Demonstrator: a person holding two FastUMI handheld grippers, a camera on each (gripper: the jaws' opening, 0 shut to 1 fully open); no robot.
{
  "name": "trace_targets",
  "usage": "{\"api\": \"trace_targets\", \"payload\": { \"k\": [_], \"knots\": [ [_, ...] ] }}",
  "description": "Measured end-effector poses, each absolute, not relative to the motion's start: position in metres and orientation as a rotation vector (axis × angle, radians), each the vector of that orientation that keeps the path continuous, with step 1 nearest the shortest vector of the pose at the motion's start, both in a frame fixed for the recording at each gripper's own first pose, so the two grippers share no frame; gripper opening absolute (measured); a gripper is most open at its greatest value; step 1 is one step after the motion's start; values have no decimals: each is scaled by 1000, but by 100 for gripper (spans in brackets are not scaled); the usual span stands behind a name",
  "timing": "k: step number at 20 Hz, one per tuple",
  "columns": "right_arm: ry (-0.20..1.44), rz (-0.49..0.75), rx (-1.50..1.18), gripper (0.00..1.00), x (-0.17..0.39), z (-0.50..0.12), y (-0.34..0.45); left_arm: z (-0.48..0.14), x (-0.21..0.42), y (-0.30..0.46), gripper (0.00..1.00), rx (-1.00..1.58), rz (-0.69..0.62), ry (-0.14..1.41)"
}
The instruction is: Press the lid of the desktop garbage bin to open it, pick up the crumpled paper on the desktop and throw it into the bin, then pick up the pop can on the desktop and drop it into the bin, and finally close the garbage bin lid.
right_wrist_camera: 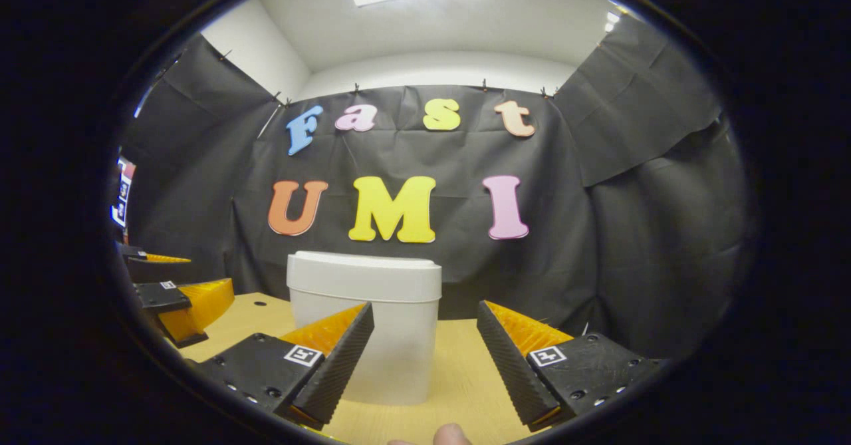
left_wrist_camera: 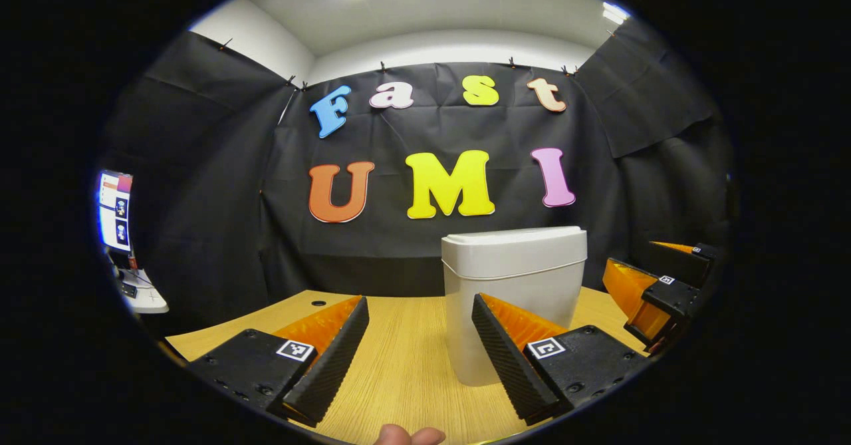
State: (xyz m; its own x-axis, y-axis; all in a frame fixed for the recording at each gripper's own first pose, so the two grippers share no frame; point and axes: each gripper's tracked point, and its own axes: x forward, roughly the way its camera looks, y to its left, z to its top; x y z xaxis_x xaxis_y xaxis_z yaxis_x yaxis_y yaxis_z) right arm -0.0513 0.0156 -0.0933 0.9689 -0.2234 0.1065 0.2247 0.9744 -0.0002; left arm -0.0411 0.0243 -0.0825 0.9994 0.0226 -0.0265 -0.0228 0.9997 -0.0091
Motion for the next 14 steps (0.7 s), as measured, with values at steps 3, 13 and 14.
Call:
{"api": "trace_targets", "payload": {
  "k": [3, 13, 14],
  "knots": [
    [-106, -210, -9, 97, -50, -93, 22, -81, -41, 24, 100, -15, 19, 28],
    [-118, -214, -36, 97, -50, -89, 21, -78, -43, 24, 100, -22, 13, 20],
    [-117, -215, -35, 97, -49, -90, 20, -79, -42, 24, 100, -25, 12, 22]
  ]
}}
